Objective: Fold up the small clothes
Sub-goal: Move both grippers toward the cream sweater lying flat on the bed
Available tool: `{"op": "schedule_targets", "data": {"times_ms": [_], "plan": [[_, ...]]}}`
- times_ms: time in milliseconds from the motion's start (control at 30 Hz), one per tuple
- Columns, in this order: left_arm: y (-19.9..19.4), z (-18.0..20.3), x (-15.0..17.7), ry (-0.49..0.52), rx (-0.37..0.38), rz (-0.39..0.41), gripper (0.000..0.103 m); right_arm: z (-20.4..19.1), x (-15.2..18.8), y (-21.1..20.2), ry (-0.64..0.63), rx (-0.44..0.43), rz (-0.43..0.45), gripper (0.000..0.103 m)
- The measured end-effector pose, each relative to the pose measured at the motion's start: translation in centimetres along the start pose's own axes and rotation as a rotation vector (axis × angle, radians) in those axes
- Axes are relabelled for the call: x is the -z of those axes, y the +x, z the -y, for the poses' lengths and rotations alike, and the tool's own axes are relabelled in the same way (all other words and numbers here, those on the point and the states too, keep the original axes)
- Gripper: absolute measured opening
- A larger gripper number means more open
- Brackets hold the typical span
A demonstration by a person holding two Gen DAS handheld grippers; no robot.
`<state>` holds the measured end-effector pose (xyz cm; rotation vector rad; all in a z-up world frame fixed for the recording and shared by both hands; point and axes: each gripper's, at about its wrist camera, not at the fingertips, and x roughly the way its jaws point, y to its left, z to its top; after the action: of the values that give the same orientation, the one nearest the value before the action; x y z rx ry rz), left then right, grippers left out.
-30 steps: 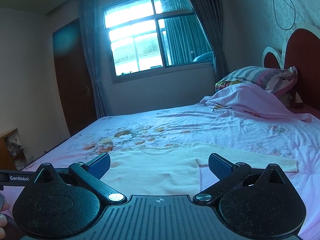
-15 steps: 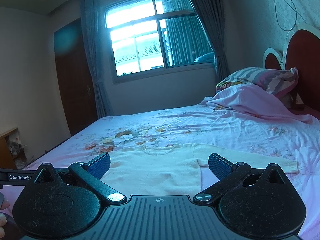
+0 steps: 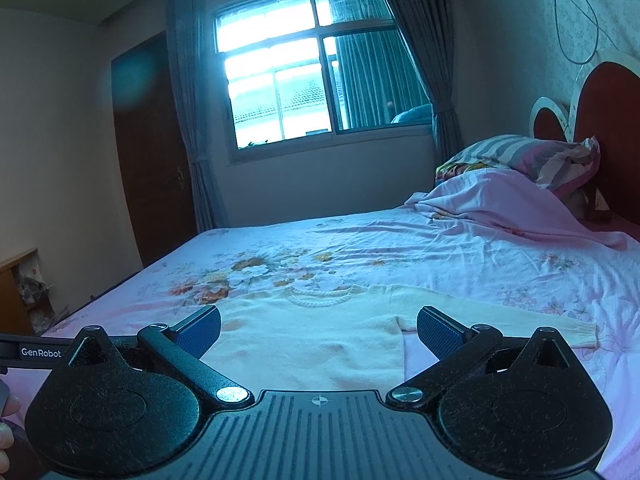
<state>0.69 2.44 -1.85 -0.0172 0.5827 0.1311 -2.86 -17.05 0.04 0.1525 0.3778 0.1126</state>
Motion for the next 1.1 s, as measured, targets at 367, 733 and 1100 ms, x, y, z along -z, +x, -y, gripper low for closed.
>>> {"op": "schedule_targets", "data": {"times_ms": [367,733,1100], "plan": [[0.9,-0.3,0.2,-0.005,-0.002,-0.02,0.102,-0.6,0.5,0.5,-0.019,0.012,-0.011,0.103],[4.0,-1.1,0.2,-0.007,-0.028,-0.063,0.102,0.1,2.4,2.6,-0.028,0.03,-0.071,0.103],[10.0,-2.8,-1.2,-0.027,-0.075,-0.111,0.101,0.4,2.5,8.3,-0.064,0.038,-0.114,0.103]]}}
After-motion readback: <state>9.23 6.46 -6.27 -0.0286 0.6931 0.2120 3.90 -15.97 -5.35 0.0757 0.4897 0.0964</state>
